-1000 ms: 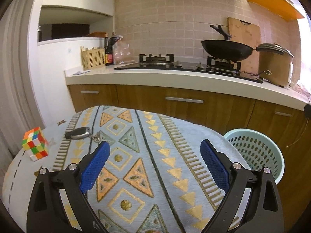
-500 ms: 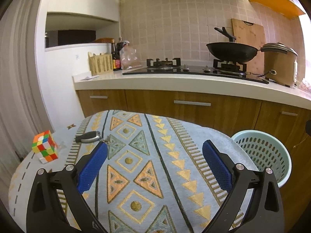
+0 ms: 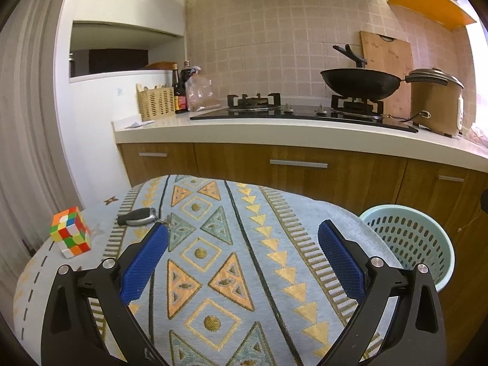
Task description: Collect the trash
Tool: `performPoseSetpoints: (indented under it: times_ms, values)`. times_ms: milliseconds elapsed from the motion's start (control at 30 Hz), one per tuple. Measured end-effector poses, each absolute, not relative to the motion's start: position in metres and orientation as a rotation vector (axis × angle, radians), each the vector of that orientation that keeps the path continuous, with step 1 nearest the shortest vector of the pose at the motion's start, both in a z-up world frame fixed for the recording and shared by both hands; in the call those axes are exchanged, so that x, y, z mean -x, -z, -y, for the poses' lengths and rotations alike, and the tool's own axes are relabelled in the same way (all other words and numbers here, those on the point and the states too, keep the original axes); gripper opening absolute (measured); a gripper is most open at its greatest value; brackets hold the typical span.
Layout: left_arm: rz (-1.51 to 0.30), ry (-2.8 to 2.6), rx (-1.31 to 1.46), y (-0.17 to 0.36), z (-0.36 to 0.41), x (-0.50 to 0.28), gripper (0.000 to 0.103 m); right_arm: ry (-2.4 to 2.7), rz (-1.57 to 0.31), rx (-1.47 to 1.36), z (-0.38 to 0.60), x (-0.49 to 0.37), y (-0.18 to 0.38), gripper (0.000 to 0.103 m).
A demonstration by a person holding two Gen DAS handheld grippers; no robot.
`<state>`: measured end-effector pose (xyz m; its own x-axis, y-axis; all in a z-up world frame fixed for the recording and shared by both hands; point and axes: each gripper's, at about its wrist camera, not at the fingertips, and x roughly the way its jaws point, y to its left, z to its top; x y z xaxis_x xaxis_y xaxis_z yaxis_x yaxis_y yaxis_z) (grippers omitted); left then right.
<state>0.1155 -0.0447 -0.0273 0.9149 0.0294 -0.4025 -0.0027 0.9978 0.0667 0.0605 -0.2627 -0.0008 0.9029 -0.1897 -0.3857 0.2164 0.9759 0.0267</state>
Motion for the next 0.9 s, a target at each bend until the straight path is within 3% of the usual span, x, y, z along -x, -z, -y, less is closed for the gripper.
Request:
performPoseSetpoints:
  times_ms: [267,900]
  values:
    - [-0.398,-0.029,-0.066,0.0260,0.0439,-0.1143,0.095,0.211,-0.398,-0.088,0.2642,-0.0623,0.0024,0.081]
    - [-0.406,-0.002,-0.048,0.0239,0.0414,-0.1124,0.095,0.229,-0.403,-0.080,0.2644,-0.0622,0.0057,0.081]
